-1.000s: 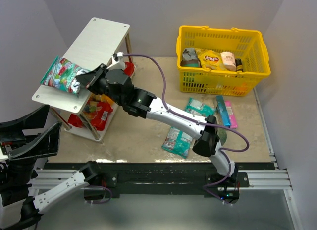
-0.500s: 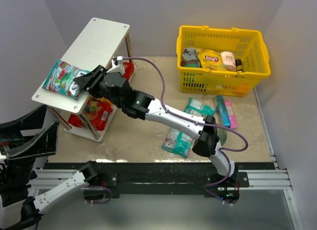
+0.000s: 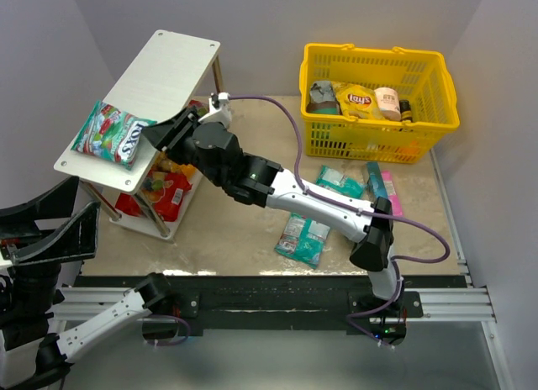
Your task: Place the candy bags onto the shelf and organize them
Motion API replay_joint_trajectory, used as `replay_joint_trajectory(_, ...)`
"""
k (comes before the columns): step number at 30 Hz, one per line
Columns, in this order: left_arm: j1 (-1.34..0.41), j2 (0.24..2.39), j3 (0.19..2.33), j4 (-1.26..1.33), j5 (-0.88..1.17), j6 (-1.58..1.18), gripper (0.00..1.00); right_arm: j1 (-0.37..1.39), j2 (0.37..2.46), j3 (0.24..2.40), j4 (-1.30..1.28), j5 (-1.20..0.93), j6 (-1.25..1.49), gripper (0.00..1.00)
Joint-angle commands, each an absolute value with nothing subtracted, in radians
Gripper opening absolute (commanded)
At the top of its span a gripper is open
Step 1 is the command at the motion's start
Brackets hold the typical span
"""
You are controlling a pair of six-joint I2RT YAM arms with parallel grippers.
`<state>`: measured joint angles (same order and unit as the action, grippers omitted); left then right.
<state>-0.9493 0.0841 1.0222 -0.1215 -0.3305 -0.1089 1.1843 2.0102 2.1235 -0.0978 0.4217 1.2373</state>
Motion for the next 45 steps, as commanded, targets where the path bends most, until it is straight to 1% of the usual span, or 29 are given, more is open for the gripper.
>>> replay_joint_trajectory(1,-0.95,0.123,1.017,-0.123,-0.393,-0.109,0.88,1.189,1.933,2.106,-0.055,0.479,1.119,0.45)
replay_joint_trajectory(3,-0.948,0.136,1.02,-0.13,-0.434,-0.115,0.88,1.189,1.925,2.111,-0.028,0.476,1.065,0.44)
replay_joint_trajectory(4,-0.948,0.152,1.022,-0.133,-0.448,-0.121,0.88,1.189,1.928,2.12,-0.003,0.453,0.967,0.43)
replay_joint_trajectory(6,-0.948,0.173,1.022,-0.137,-0.497,-0.129,0.88,1.189,1.969,2.216,-0.017,0.424,0.91,0.41)
replay_joint_trajectory(7,-0.948,0.181,1.026,-0.135,-0.512,-0.136,0.88,1.187,1.986,2.244,-0.005,0.355,0.805,0.41)
replay_joint_trajectory(8,-0.948,0.19,1.029,-0.138,-0.54,-0.138,0.88,1.187,2.035,2.331,-0.015,0.35,0.773,0.4)
replay_joint_trajectory(11,-0.948,0.21,1.038,-0.149,-0.569,-0.152,0.88,1.186,2.115,2.492,-0.069,0.302,0.658,0.37)
replay_joint_trajectory(12,-0.948,0.215,1.04,-0.15,-0.571,-0.155,0.88,1.186,2.138,2.5,-0.055,0.29,0.637,0.36)
replay_joint_trajectory(13,-0.948,0.215,1.039,-0.15,-0.572,-0.159,0.88,1.183,2.144,2.493,-0.031,0.267,0.582,0.35)
replay_joint_trajectory(16,-0.948,0.209,1.034,-0.152,-0.578,-0.167,0.88,1.178,2.163,2.473,-0.005,0.249,0.534,0.33)
replay_joint_trajectory(21,-0.948,0.199,1.028,-0.15,-0.592,-0.176,0.88,1.155,2.226,2.517,-0.026,0.132,0.54,0.32)
replay_joint_trajectory(24,-0.948,0.198,1.023,-0.152,-0.595,-0.181,0.88,1.141,2.258,2.537,-0.074,0.117,0.572,0.32)
replay_joint_trajectory(28,-0.948,0.196,1.014,-0.152,-0.609,-0.187,0.88,1.131,2.253,2.511,-0.13,0.162,0.62,0.31)
replay_joint_trajectory(32,-0.948,0.193,1.006,-0.149,-0.626,-0.19,0.88,1.124,2.218,2.48,-0.146,0.172,0.646,0.3)
replay_joint_trajectory(39,-0.948,0.201,1.005,-0.141,-0.624,-0.183,0.88,1.124,2.083,2.404,-0.028,0.17,0.611,0.3)
replay_joint_trajectory(41,-0.948,0.212,1.012,-0.141,-0.597,-0.176,0.88,1.124,2.047,2.386,-0.026,0.179,0.588,0.31)
replay_joint_trajectory(43,-0.948,0.245,1.025,-0.14,-0.572,-0.163,0.88,1.124,1.971,2.344,-0.02,0.205,0.568,0.34)
replay_joint_trajectory(45,-0.948,0.302,1.037,-0.153,-0.56,-0.155,0.88,1.124,1.915,2.252,-0.02,0.245,0.56,0.37)
